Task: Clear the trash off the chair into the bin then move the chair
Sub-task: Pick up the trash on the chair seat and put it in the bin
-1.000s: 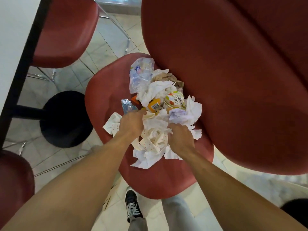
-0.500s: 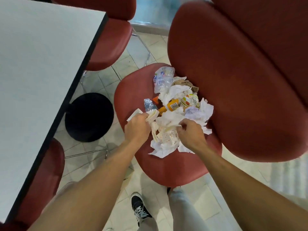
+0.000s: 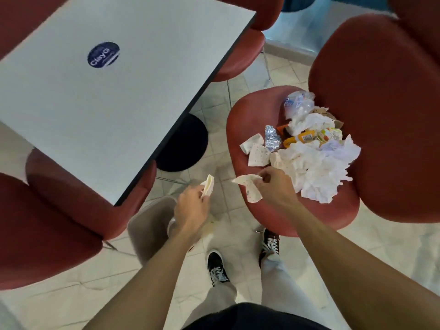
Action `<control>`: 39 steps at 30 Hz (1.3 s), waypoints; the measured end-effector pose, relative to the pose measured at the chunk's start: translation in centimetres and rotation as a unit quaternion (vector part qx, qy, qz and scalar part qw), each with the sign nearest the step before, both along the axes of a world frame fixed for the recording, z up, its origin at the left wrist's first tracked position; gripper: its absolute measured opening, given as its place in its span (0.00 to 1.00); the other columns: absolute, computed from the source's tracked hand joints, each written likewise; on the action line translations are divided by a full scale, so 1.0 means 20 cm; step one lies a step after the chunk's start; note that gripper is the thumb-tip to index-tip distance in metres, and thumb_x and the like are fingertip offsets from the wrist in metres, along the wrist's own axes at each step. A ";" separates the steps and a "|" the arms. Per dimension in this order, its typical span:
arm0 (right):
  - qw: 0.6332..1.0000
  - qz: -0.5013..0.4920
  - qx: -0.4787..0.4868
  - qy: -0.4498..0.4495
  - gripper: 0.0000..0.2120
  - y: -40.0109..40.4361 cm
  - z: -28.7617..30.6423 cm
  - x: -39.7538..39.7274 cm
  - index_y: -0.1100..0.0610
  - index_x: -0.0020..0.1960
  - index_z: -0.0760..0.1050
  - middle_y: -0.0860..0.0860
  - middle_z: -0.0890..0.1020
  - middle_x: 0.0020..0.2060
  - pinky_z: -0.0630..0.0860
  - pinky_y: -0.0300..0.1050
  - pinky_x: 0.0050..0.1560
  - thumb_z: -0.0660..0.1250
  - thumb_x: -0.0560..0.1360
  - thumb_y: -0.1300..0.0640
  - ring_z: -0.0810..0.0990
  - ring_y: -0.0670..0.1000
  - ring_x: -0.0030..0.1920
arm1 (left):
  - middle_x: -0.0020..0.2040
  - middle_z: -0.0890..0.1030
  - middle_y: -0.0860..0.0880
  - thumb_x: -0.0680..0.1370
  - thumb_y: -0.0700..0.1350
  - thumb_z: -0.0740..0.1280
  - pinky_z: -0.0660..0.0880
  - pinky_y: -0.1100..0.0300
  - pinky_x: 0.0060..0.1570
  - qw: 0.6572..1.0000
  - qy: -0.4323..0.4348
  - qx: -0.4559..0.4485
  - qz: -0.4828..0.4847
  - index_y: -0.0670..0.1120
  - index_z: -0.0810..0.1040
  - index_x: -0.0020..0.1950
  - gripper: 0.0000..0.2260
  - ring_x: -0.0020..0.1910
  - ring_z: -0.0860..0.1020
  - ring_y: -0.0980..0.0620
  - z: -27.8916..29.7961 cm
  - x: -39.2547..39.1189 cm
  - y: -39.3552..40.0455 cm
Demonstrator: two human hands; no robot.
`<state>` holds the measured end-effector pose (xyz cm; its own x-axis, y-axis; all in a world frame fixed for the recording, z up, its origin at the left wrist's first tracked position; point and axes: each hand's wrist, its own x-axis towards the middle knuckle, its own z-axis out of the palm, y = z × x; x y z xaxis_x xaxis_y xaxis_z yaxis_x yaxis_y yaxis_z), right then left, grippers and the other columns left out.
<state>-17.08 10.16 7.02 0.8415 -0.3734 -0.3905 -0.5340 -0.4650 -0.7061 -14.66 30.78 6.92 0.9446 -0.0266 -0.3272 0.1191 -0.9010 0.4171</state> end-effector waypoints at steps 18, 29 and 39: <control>0.981 0.140 0.101 0.092 0.10 1.08 -0.07 -0.06 0.56 0.55 0.78 0.50 0.82 0.44 0.77 0.44 0.50 0.70 0.74 0.57 0.81 0.50 0.48 | 0.56 0.81 0.51 0.76 0.47 0.69 0.77 0.53 0.53 0.977 0.045 -0.040 0.203 0.51 0.76 0.65 0.17 0.54 0.80 0.49 -0.15 -0.32 0.93; 0.991 0.070 0.063 0.097 0.11 0.62 -0.08 -0.04 0.57 0.57 0.78 0.46 0.80 0.38 0.70 0.32 0.35 0.68 0.75 0.56 0.78 0.46 0.40 | 0.55 0.79 0.53 0.76 0.47 0.68 0.76 0.52 0.53 0.994 0.036 -0.062 0.082 0.54 0.79 0.57 0.10 0.53 0.79 0.51 -0.17 -0.13 0.58; 0.993 -0.026 0.049 0.106 0.12 -0.09 -0.19 -0.03 0.58 0.56 0.79 0.51 0.82 0.46 0.73 0.37 0.43 0.68 0.74 0.56 0.80 0.47 0.44 | 0.59 0.80 0.52 0.77 0.50 0.67 0.77 0.50 0.55 0.995 0.066 -0.060 -0.033 0.54 0.76 0.64 0.15 0.56 0.78 0.50 -0.27 0.06 -0.10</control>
<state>-17.69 8.38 3.17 0.7171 -0.3665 -0.5928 -0.6969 -0.3670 -0.6161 -13.42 28.79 1.58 0.8887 -0.1331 -0.4388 0.1224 -0.8533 0.5068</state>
